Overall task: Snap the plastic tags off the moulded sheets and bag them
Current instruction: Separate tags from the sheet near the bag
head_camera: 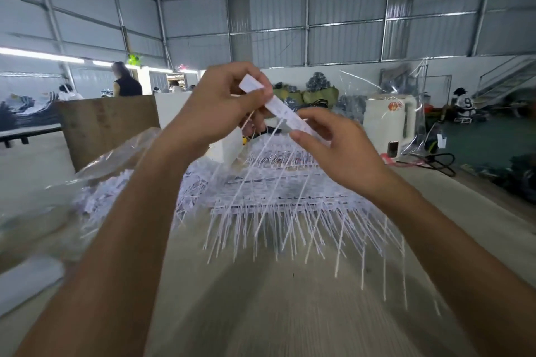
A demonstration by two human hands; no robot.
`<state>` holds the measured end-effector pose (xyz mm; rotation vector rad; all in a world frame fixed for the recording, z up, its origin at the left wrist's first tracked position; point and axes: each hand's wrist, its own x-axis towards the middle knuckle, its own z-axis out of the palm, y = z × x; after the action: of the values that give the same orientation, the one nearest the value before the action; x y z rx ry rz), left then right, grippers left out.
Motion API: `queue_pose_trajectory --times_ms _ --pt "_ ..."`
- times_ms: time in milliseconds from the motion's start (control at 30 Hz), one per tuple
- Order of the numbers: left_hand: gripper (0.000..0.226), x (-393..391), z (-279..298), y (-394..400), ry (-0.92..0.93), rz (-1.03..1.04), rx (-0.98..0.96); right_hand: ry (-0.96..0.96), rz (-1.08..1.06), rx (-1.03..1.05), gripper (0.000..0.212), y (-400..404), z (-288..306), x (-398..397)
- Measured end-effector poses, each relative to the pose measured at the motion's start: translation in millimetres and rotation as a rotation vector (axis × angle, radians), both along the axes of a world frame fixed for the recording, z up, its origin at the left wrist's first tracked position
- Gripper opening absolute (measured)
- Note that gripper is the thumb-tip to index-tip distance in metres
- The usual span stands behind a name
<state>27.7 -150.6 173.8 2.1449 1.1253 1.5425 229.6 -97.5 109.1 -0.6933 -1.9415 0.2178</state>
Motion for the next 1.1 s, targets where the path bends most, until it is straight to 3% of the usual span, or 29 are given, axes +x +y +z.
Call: queue_pose_trajectory --times_ms 100,233,500,700,800,1100 --pt "0.006 20 -9 14 -0.132 0.013 0.076 0.039 -0.153 0.092 0.026 -2 11 13" --pt "0.007 27 -22 35 -0.221 -0.003 0.039 -0.01 -0.249 0.14 0.025 6 8 24" --pt "0.004 2 -48 64 0.179 0.017 -0.154 -0.305 -0.342 0.089 0.023 30 -11 28" --pt "0.005 12 -60 73 0.27 -0.075 -0.181 -0.353 -0.266 0.009 0.026 35 -15 25" --pt "0.008 17 -62 74 0.227 -0.088 -0.161 -0.369 -0.234 -0.025 0.022 34 -14 27" --pt "0.018 2 -63 73 0.263 -0.107 -0.167 -0.411 -0.271 0.064 0.025 33 -7 27"
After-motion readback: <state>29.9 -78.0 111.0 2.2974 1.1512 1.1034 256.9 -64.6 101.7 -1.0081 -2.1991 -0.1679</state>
